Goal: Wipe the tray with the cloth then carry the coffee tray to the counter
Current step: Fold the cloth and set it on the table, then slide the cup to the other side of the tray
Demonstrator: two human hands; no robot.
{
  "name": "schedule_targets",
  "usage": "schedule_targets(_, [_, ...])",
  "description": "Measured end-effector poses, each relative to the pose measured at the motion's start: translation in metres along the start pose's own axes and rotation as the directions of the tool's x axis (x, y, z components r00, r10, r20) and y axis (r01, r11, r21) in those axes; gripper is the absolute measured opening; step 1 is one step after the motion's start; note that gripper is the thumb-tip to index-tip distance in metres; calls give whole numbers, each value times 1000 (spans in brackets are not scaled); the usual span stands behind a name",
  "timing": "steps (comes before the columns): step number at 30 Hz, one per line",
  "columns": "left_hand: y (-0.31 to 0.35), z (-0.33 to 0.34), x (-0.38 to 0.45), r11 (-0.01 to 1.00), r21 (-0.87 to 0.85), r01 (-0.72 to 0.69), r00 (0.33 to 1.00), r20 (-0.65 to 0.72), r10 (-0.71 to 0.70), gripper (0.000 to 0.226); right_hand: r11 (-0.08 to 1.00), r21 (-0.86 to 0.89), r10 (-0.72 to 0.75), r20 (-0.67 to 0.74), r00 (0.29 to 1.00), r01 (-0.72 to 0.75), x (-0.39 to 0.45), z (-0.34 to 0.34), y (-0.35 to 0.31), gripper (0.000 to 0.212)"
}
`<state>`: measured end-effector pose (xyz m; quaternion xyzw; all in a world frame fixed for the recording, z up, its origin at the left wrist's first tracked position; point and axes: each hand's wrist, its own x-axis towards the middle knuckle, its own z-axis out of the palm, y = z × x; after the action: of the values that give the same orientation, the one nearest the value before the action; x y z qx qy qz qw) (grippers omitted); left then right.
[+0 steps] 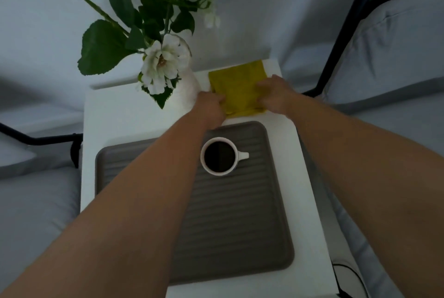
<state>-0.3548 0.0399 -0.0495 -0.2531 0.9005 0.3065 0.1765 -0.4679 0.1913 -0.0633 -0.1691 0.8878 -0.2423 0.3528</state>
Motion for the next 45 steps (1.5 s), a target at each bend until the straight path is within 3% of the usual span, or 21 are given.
schedule_targets(3, [-7,10,-9,999,34,38,999,-31,-37,40,997,-73,20,-63,998,-25,-9,13,3,52])
schedule_targets(7, [-23,4,-52,978,-205,-28,983,-183,-10,39,980,175,-33,-353,935,100,-49,31,9,42])
schedule_targets(9, [-40,-1,-89,960,-276,-38,949,-312,-52,36,964,234,-16,-423,906,127,-75,45,23,37])
schedule_targets(11, [-66,-2,-131,951,-309,-26,906,-410,-109,31,945,323,82,-409,909,60,-105,62,41,35])
schedule_targets(14, [-117,6,-190,925,-362,116,824,-484,-293,28,914,404,193,-369,909,-30,-153,86,59,35])
schedule_targets(16, [-147,14,-223,897,-396,198,773,-499,-391,28,935,353,173,-369,913,-34,-180,97,61,32])
schedule_targets(19, [-183,29,-258,897,-311,316,732,-522,-438,31,954,291,47,-382,923,71,-190,102,46,32])
schedule_targets(21, [-203,39,-272,878,-294,377,700,-531,-478,30,957,261,-32,-348,937,129,-180,104,33,31])
schedule_targets(24, [-224,54,-289,850,-333,409,655,-541,-527,22,912,405,16,-203,979,69,-161,111,16,27])
schedule_targets(27, [-233,65,-299,805,-436,402,626,-511,-589,25,874,485,60,-165,984,28,-151,120,6,16])
schedule_targets(31, [-236,66,-303,745,-587,318,650,-437,-622,38,833,553,119,-159,980,-12,-147,125,0,17])
schedule_targets(34, [-239,62,-304,659,-684,313,610,-387,-692,41,832,554,121,-128,984,-31,-147,127,-1,22])
schedule_targets(45, [-257,54,-301,546,-766,341,662,-217,-718,37,849,527,110,-112,988,-35,-156,130,-6,23])
